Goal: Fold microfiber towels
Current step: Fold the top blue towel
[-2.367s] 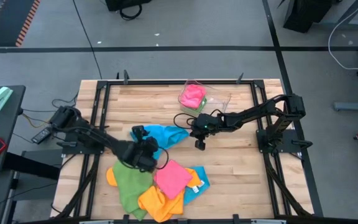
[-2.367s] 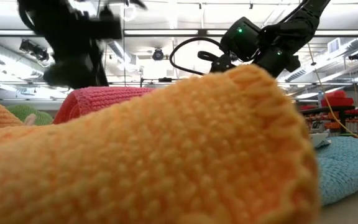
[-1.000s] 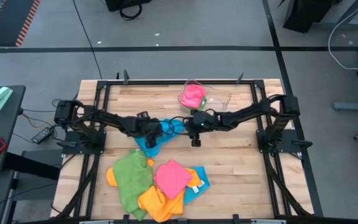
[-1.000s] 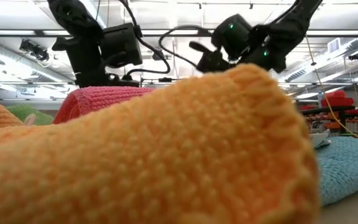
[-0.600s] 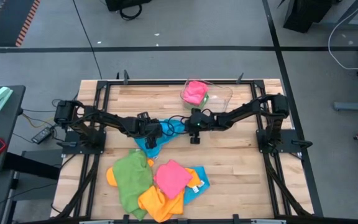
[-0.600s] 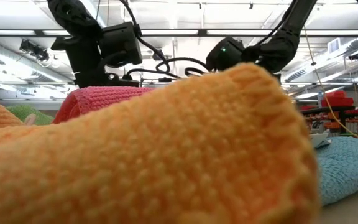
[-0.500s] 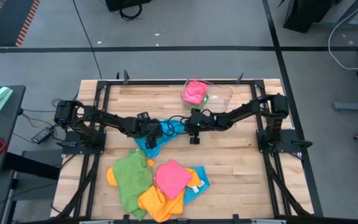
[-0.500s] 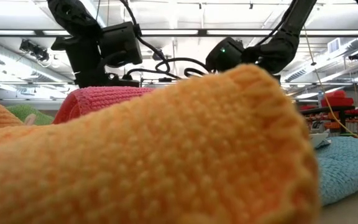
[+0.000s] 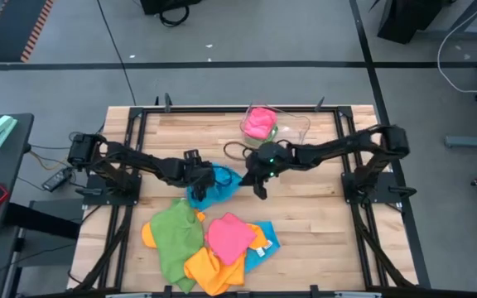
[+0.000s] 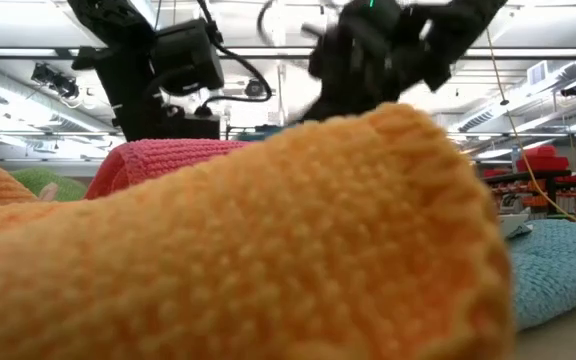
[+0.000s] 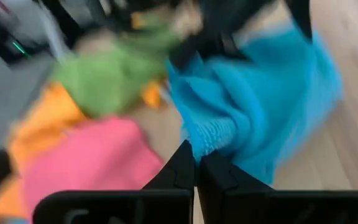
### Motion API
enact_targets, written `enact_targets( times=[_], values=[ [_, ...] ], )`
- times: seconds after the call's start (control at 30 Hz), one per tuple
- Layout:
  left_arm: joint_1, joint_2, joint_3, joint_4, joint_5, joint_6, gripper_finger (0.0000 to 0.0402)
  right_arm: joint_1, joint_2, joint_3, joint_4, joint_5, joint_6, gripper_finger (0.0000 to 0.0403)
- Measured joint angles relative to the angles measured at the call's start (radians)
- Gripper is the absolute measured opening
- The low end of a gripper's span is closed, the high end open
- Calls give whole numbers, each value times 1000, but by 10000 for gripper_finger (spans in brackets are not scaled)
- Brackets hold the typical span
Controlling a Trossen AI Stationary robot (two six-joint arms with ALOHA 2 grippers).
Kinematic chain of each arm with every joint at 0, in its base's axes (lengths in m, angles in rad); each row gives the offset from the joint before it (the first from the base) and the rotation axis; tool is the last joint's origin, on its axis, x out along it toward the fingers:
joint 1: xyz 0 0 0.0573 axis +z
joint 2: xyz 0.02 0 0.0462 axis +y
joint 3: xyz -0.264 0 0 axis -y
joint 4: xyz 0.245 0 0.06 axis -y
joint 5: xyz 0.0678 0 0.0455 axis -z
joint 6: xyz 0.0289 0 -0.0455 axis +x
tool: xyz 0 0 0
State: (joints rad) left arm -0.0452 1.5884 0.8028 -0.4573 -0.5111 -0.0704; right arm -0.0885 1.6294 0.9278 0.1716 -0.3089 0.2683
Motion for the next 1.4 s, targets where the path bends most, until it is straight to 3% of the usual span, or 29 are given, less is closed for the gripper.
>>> enact_targets(
  times=[0.13,0.23,0.4,0.63,1.0,1.17,1.27,1.4],
  values=[
    [-9,-20,1,2,-31,1,286,-31,-47,42,-35,33,26,10],
    [-9,-18,1,22,-22,-29,286,-44,-11,36,-100,109,30,10],
    [-9,-4,-1,57,-15,-49,286,-54,68,20,-98,121,55,17],
    [-10,-1,-1,85,-15,-82,286,-108,98,20,-113,203,32,78],
    [-5,109,0,240,0,-102,286,-162,17,20,-273,176,-107,167],
    [12,142,2,149,-147,-159,286,-110,-10,20,-348,86,-229,172],
    [24,141,1,82,-204,-189,286,-48,9,20,-333,134,-294,172],
    [45,141,1,45,-207,-218,286,39,52,18,-246,241,-365,172]
  ],
)
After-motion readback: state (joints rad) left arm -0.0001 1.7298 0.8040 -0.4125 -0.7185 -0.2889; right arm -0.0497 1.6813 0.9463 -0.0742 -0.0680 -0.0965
